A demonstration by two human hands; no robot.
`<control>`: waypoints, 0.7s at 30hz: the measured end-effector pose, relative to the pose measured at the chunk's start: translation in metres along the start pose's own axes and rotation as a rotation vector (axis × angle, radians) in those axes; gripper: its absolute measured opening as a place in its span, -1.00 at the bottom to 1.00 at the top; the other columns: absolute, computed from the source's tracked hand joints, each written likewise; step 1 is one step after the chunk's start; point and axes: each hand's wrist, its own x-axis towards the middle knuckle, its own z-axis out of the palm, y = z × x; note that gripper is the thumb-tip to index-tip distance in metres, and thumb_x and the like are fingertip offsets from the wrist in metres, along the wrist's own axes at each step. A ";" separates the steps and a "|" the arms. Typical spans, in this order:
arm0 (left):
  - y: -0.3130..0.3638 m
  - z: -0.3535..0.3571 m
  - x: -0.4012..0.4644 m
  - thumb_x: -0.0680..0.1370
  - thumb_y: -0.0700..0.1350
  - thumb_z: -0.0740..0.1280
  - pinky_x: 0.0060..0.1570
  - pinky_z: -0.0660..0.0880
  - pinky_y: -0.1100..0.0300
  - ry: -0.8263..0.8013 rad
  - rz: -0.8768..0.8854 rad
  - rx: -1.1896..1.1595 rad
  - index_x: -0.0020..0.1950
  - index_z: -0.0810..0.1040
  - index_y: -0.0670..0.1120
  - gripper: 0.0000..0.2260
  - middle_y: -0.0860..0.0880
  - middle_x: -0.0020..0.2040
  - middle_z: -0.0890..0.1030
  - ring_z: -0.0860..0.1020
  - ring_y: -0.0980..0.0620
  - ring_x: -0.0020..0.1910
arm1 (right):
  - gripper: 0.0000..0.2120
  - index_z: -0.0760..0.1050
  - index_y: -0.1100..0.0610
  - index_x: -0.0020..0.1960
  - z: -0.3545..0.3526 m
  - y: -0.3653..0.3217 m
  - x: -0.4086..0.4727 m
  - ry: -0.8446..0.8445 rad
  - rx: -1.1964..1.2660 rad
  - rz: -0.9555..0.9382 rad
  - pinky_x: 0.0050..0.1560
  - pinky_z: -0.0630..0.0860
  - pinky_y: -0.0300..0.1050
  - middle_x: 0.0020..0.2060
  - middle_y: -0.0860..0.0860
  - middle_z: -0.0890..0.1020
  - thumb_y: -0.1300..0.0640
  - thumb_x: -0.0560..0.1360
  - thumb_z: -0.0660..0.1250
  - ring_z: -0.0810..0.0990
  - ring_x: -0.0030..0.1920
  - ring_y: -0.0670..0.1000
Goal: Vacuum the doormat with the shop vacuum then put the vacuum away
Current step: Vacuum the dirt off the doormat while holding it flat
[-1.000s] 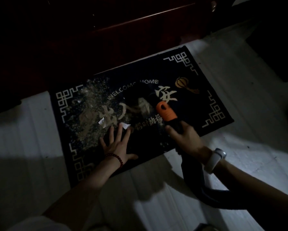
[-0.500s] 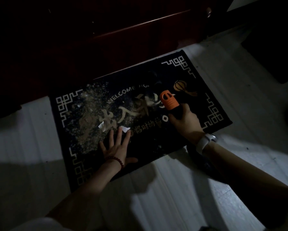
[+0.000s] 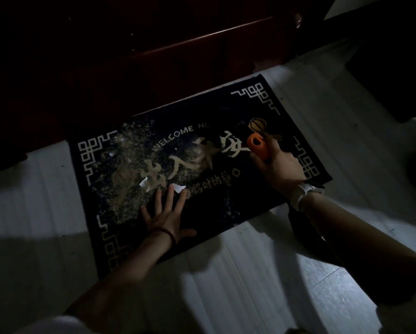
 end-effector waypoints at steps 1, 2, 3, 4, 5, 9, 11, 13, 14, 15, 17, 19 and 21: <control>0.000 0.001 0.000 0.36 0.30 0.35 0.36 -0.05 -0.33 0.004 0.002 0.002 0.49 -0.26 0.19 -0.05 0.03 0.51 -0.33 -0.30 -0.13 0.49 | -0.52 0.24 0.06 0.34 -0.002 0.002 -0.004 -0.021 0.035 0.031 -0.23 0.32 -0.11 0.01 0.18 0.58 -0.18 0.53 0.17 0.54 -0.14 0.17; 0.000 0.001 0.000 0.36 0.30 0.35 0.36 -0.05 -0.33 0.005 0.004 0.002 0.49 -0.27 0.18 -0.05 0.03 0.51 -0.34 -0.30 -0.13 0.49 | -0.53 0.27 0.09 0.30 -0.002 0.004 -0.009 -0.048 0.064 0.052 -0.23 0.33 -0.12 -0.01 0.17 0.58 -0.17 0.53 0.18 0.51 -0.19 0.12; -0.001 0.001 -0.001 0.36 0.31 0.34 0.36 -0.06 -0.34 0.002 0.006 0.001 0.49 -0.27 0.18 -0.05 0.03 0.51 -0.34 -0.31 -0.13 0.49 | -0.54 0.28 0.10 0.28 -0.001 0.005 -0.016 -0.079 0.089 0.058 -0.23 0.36 -0.11 -0.02 0.16 0.57 -0.17 0.52 0.19 0.48 -0.20 0.08; -0.001 0.002 -0.001 0.36 0.31 0.34 0.36 -0.07 -0.34 -0.001 0.007 -0.004 0.49 -0.28 0.18 -0.05 0.02 0.51 -0.35 -0.32 -0.13 0.48 | -0.55 0.29 0.10 0.28 0.001 0.005 -0.024 -0.112 0.113 0.055 -0.21 0.40 -0.09 -0.02 0.15 0.57 -0.16 0.52 0.19 0.48 -0.20 0.05; -0.001 0.002 0.000 0.36 0.31 0.34 0.36 -0.08 -0.34 -0.002 0.008 -0.012 0.49 -0.28 0.18 -0.05 0.02 0.50 -0.36 -0.33 -0.13 0.48 | -0.55 0.29 0.10 0.28 0.003 0.005 -0.033 -0.148 0.145 0.046 -0.20 0.45 -0.07 -0.03 0.14 0.57 -0.15 0.52 0.20 0.49 -0.21 0.04; 0.000 0.001 -0.001 0.38 0.30 0.33 0.36 -0.09 -0.33 -0.003 0.008 -0.008 0.48 -0.29 0.18 -0.06 0.02 0.50 -0.37 -0.35 -0.12 0.47 | -0.58 0.31 0.10 0.26 0.005 0.009 -0.055 -0.298 0.249 0.005 -0.28 0.54 -0.06 -0.11 0.11 0.56 -0.11 0.51 0.23 0.50 -0.36 -0.02; 0.000 0.001 -0.001 0.39 0.29 0.33 0.36 -0.09 -0.33 -0.004 0.013 -0.009 0.48 -0.29 0.17 -0.06 0.02 0.50 -0.38 -0.36 -0.12 0.47 | -0.57 0.32 0.10 0.27 0.000 0.012 -0.046 -0.228 0.265 0.016 -0.37 0.47 -0.19 -0.11 0.11 0.56 -0.11 0.51 0.24 0.48 -0.37 -0.06; 0.000 0.001 -0.001 0.39 0.30 0.33 0.37 -0.09 -0.33 -0.009 0.012 -0.016 0.49 -0.28 0.16 -0.06 0.02 0.50 -0.37 -0.35 -0.13 0.47 | -0.59 0.35 0.13 0.25 -0.008 0.014 -0.028 -0.105 0.291 0.062 -0.46 0.34 -0.37 -0.11 0.08 0.53 -0.10 0.52 0.24 0.44 -0.36 -0.14; 0.000 0.001 -0.001 0.38 0.31 0.32 0.37 -0.09 -0.33 -0.014 0.013 -0.020 0.49 -0.28 0.16 -0.06 0.02 0.50 -0.37 -0.35 -0.13 0.47 | -0.60 0.36 0.15 0.24 -0.011 0.012 -0.021 -0.080 0.304 0.091 -0.49 0.30 -0.40 -0.12 0.06 0.51 -0.08 0.52 0.24 0.42 -0.35 -0.15; 0.000 0.001 -0.001 0.37 0.32 0.33 0.37 -0.09 -0.33 -0.020 0.014 -0.025 0.49 -0.28 0.17 -0.05 0.02 0.50 -0.37 -0.35 -0.13 0.47 | -0.61 0.38 0.16 0.22 -0.010 0.009 -0.018 -0.083 0.306 0.110 -0.49 0.29 -0.41 -0.12 0.05 0.50 -0.08 0.52 0.24 0.43 -0.34 -0.12; 0.000 0.001 -0.002 0.37 0.31 0.33 0.37 -0.10 -0.33 -0.023 0.015 -0.034 0.49 -0.28 0.17 -0.05 0.01 0.50 -0.37 -0.35 -0.13 0.47 | -0.61 0.38 0.16 0.22 0.002 0.004 -0.026 -0.138 0.305 0.103 -0.41 0.36 -0.32 -0.11 0.08 0.54 -0.08 0.52 0.24 0.48 -0.29 -0.03; 0.001 0.000 -0.001 0.38 0.29 0.34 0.37 -0.11 -0.34 -0.024 0.009 -0.031 0.49 -0.29 0.16 -0.05 0.01 0.50 -0.38 -0.36 -0.13 0.47 | -0.61 0.35 0.13 0.23 0.014 -0.001 -0.046 -0.225 0.324 0.065 -0.39 0.46 -0.19 -0.12 0.08 0.57 -0.10 0.52 0.23 0.53 -0.33 -0.01; 0.001 -0.001 -0.002 0.40 0.28 0.34 0.37 -0.12 -0.33 -0.022 0.005 -0.024 0.49 -0.29 0.15 -0.06 0.02 0.49 -0.39 -0.36 -0.13 0.47 | -0.59 0.30 0.09 0.27 0.018 -0.003 -0.063 -0.302 0.302 0.024 -0.47 0.46 -0.27 -0.15 0.04 0.56 -0.11 0.53 0.22 0.51 -0.41 -0.08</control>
